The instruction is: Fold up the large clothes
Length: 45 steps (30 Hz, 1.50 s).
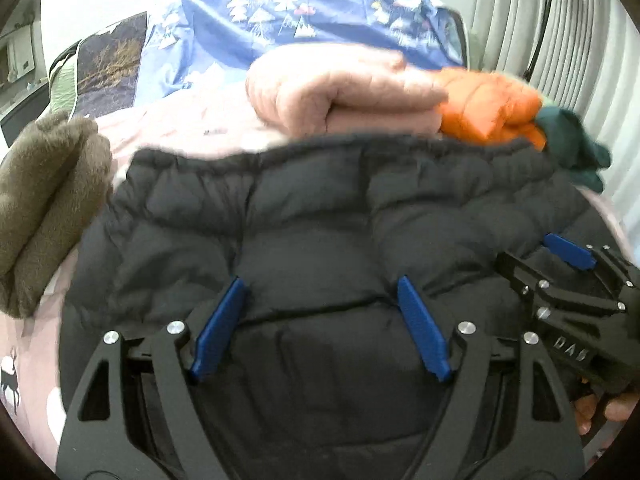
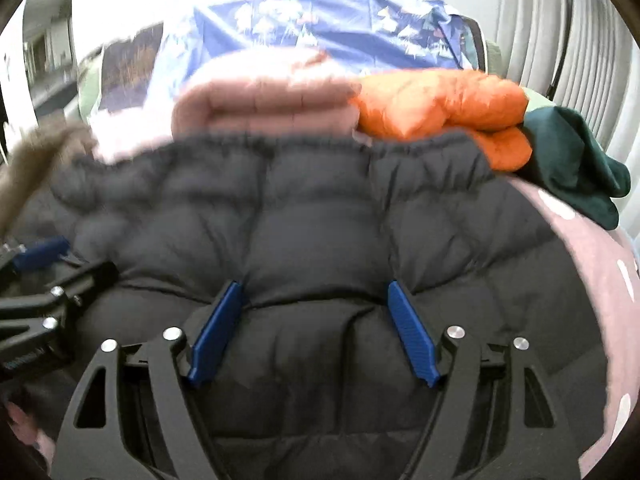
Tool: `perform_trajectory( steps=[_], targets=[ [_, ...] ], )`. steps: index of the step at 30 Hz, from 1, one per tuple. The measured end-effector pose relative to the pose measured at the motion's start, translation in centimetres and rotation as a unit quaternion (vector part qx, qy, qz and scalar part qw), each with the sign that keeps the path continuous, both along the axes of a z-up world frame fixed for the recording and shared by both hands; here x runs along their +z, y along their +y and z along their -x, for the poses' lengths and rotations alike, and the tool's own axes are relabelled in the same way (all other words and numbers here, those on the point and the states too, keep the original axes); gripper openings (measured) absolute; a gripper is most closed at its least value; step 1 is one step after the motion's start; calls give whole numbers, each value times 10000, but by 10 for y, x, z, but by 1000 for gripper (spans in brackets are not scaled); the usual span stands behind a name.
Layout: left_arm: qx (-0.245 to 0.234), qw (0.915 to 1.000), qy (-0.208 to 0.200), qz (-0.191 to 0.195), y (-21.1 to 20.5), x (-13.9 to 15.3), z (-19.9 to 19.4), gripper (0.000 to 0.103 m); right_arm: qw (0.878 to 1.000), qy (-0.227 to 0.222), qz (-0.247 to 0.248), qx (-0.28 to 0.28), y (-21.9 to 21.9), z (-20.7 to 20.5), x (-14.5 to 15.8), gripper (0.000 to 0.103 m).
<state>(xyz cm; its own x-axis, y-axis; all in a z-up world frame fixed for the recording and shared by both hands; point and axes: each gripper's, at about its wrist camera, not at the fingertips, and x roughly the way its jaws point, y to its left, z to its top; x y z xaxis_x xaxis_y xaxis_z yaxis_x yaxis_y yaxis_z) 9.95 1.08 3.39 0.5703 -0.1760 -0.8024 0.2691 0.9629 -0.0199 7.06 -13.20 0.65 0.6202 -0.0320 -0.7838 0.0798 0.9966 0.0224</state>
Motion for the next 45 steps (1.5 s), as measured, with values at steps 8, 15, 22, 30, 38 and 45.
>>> perform_trajectory(
  steps=[8, 15, 22, 30, 38, 45],
  targets=[
    [-65, 9996, -22, -276, -5, -27, -1, 83, 10000, 83, 44, 29, -1, -6, -12, 79],
    [-62, 9999, -57, 123, 10, 15, 30, 79, 9989, -247, -349, 202, -4, 41, 32, 78],
    [-305, 9986, -10, -436, 9, -24, 55, 83, 9988, 320, -187, 316, 2, 55, -12, 80],
    [-175, 9994, 143, -243, 15, -3, 64, 80, 9990, 232, -208, 309, 4, 75, 13, 80],
    [-415, 9974, -3, -589, 16, -17, 89, 82, 9975, 518, -90, 468, 2, 88, -5, 81],
    [-234, 9997, -56, 25, 31, 39, 80, 76, 9988, -109, -413, 252, -28, 82, 51, 81]
  ],
)
